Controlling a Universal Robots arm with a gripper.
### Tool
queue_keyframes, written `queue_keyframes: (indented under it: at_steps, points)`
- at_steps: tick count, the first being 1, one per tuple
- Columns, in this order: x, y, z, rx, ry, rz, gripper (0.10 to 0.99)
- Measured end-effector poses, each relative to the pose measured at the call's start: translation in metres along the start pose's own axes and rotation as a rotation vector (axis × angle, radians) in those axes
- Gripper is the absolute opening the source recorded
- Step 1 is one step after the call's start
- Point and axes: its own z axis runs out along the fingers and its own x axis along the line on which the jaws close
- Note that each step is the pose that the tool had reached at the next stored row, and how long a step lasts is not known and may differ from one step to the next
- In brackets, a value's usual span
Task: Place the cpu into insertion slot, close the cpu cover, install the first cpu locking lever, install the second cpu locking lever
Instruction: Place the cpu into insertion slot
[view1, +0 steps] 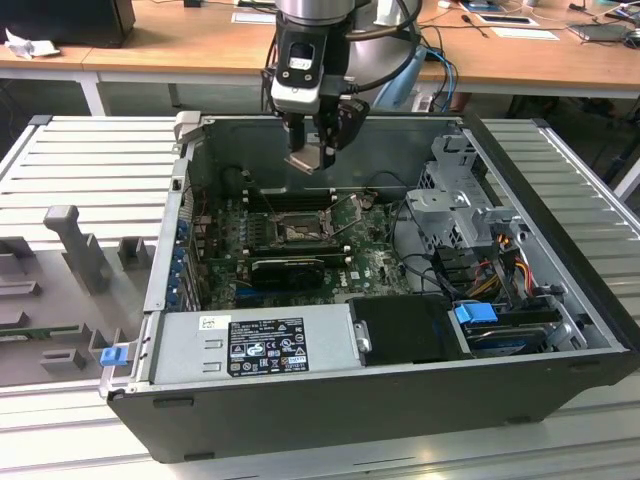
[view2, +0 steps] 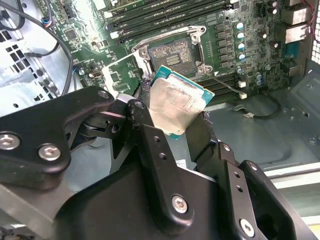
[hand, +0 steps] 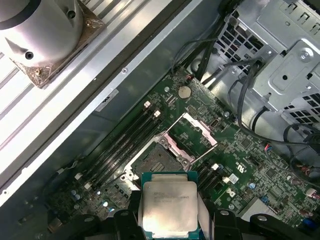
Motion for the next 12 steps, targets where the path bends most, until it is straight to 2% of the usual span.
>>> queue_keyframes:
  at_steps: [5,8,12]
  points:
    - [0.0000,-0.0002,0.0021,-0.001,-0.0033,0.038,0.529]
    - [-0.0001,-0.0006,0.0067,0.002,-0.0066,0.041,0.529]
    - [-0.0002,-0.0008,0.0092,0.003,-0.0080,0.041,0.529]
